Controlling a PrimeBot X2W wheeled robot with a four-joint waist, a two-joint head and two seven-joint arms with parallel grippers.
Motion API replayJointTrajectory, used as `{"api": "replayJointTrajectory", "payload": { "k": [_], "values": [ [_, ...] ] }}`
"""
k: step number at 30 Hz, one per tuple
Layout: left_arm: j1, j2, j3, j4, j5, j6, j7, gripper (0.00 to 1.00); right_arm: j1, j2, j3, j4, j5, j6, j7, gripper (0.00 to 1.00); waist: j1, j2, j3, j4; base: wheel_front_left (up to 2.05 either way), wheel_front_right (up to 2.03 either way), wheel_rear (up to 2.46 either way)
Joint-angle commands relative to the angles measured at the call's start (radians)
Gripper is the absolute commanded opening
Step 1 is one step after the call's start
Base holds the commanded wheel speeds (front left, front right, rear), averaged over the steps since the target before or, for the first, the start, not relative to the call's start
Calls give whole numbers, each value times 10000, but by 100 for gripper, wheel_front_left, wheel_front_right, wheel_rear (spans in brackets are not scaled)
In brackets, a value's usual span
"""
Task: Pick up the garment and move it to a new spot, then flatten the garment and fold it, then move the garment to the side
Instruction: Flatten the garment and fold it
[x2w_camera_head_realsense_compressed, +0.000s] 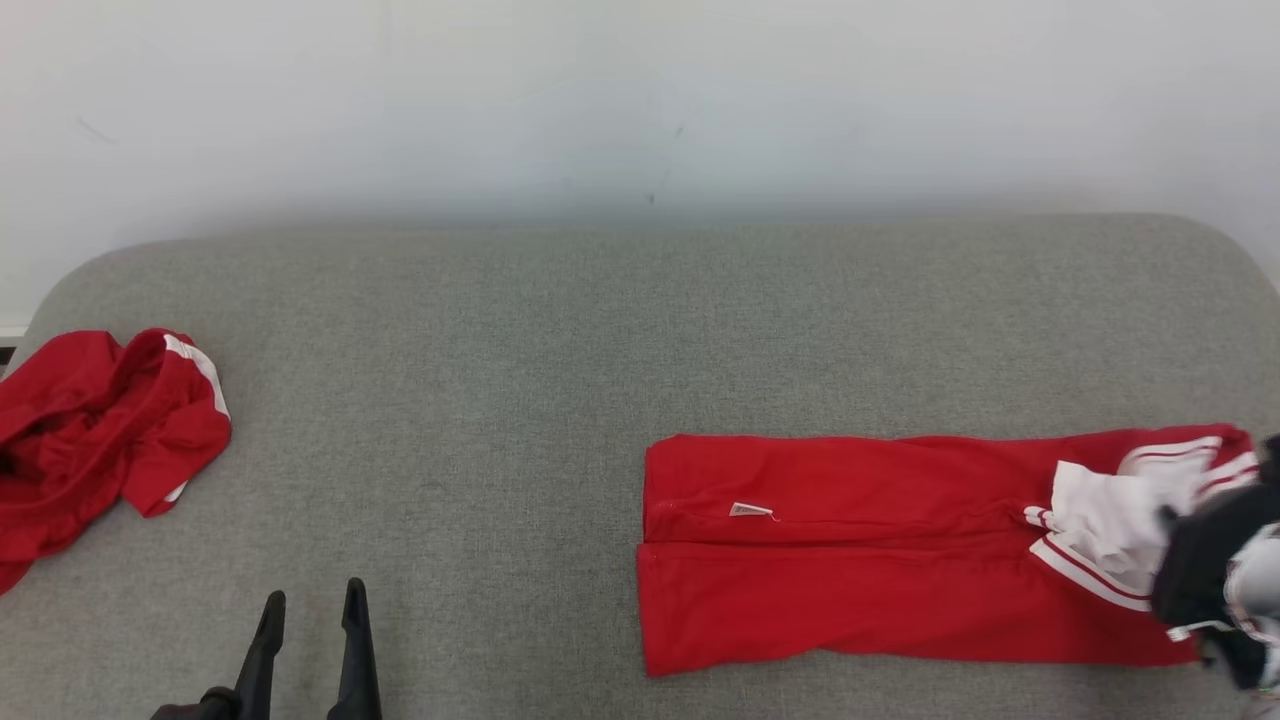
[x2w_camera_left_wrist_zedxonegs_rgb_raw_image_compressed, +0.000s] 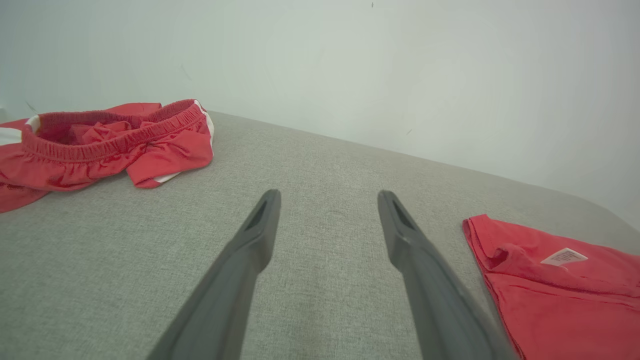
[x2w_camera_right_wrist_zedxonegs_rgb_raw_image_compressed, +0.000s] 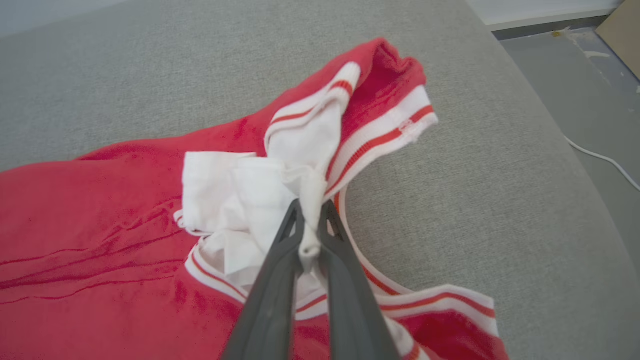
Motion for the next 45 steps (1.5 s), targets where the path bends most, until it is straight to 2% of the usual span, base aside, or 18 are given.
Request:
{"api": "replayJointTrajectory", "payload": {
  "k": [1,3,9,14,15,18,25,34,45],
  "values": [
    [130,0,-29,-53,-30,48,1,100,290,309,350,-517,-53,-28,208,0,0,-2,-91,-34,0,0,0],
    [171,0,-49,-52,-35,58,1,100,380,456,540,-790,2,-28,369,0,0,-2,-127,-33,0,0,0],
    [291,1,-91,-65,-8,25,2,100,693,1068,2029,-2271,130,-26,1158,0,0,-2,-261,-27,0,0,0],
    [340,1,-119,-20,21,-7,1,100,411,1561,3319,-2639,327,-27,1559,0,0,-2,-325,41,0,0,0],
    [309,3,-140,3,8,-4,2,100,216,1825,3710,-2490,478,-27,1600,0,0,-2,-327,95,0,0,0],
    [225,1,-201,45,4,-13,1,100,-133,2240,4057,-2011,633,-28,1423,0,0,-2,-308,206,0,0,0],
    [44,1,-404,184,18,13,2,100,-1033,2794,4681,-463,890,-27,961,0,0,-2,-287,647,0,0,0],
    [-139,1,-590,312,12,-63,1,100,-2029,3027,5387,1216,1303,-27,303,0,0,-2,-79,1115,0,0,0],
    [-473,-1,-735,435,-122,-105,1,100,-2703,3037,6662,2295,2489,-27,-379,0,0,-2,200,1367,0,0,0]
  ]
}}
